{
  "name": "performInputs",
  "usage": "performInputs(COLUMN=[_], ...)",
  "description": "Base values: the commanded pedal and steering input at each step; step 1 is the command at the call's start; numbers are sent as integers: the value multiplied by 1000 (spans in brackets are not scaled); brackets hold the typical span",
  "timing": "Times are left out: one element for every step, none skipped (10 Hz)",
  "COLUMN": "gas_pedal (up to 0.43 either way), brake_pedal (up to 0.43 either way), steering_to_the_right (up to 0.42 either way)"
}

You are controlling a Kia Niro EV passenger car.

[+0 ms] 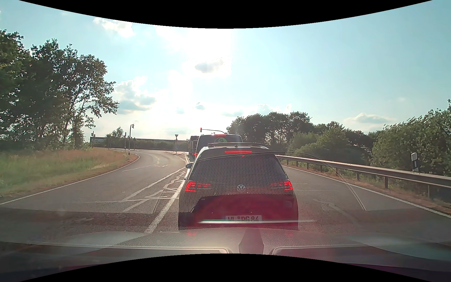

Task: Follow the waypoints while adhering to traffic rules and regulations

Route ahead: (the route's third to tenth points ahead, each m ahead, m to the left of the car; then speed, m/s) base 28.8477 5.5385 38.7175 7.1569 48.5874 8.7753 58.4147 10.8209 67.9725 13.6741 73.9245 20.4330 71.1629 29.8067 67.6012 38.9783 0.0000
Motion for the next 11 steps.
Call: performInputs(gas_pedal=[0, 0, 0, 0, 0, 0, 0, 0, 0, 0, 0], brake_pedal=[256, 256, 256, 256, 256, 256, 256, 256, 256, 256, 256], steering_to_the_right=[-42, -42, -42, -42, -42, -42, -42, -42, -42, -42, -42])
